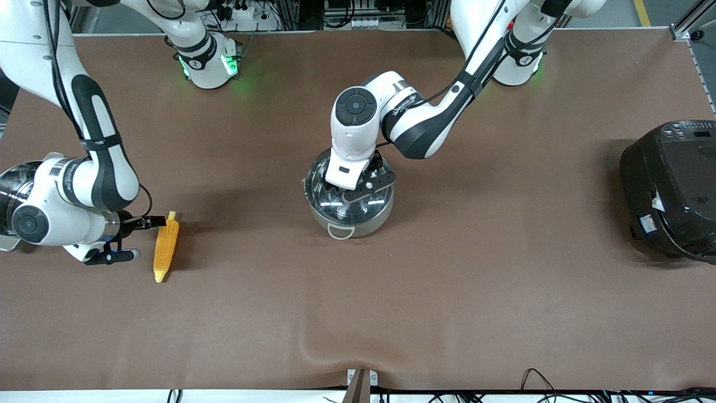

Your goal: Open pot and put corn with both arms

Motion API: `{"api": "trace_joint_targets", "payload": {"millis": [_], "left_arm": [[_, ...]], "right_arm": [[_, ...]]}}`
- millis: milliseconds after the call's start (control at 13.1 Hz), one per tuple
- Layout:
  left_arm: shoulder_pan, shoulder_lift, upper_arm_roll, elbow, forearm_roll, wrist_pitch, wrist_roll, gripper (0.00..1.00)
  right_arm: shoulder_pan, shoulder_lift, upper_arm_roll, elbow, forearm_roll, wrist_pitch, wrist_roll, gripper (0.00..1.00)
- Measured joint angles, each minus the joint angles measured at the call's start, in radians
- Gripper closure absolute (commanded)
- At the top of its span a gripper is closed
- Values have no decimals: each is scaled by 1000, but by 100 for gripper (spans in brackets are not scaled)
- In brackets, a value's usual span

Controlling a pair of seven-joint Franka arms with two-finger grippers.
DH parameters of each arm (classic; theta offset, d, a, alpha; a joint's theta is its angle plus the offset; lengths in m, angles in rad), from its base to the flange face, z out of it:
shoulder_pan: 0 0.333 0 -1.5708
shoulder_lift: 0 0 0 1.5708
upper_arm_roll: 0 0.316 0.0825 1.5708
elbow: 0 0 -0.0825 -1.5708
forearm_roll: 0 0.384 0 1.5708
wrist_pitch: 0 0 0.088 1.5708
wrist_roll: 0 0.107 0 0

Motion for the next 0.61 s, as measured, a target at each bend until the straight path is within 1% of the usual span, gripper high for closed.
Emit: {"api": "trace_joint_targets", "payload": {"millis": [229,458,611], "left_arm": [[-8,0,0,1,5,0,-1,16],[-14,0,0,2,7,0,-18,18],[-19,0,0,2,8,0,-26,23]], "right_arm": [[3,32,2,0,0,63,0,0],[10,70,5,17,1,88,1,0],[12,95,6,30,1,110,1,0]]}}
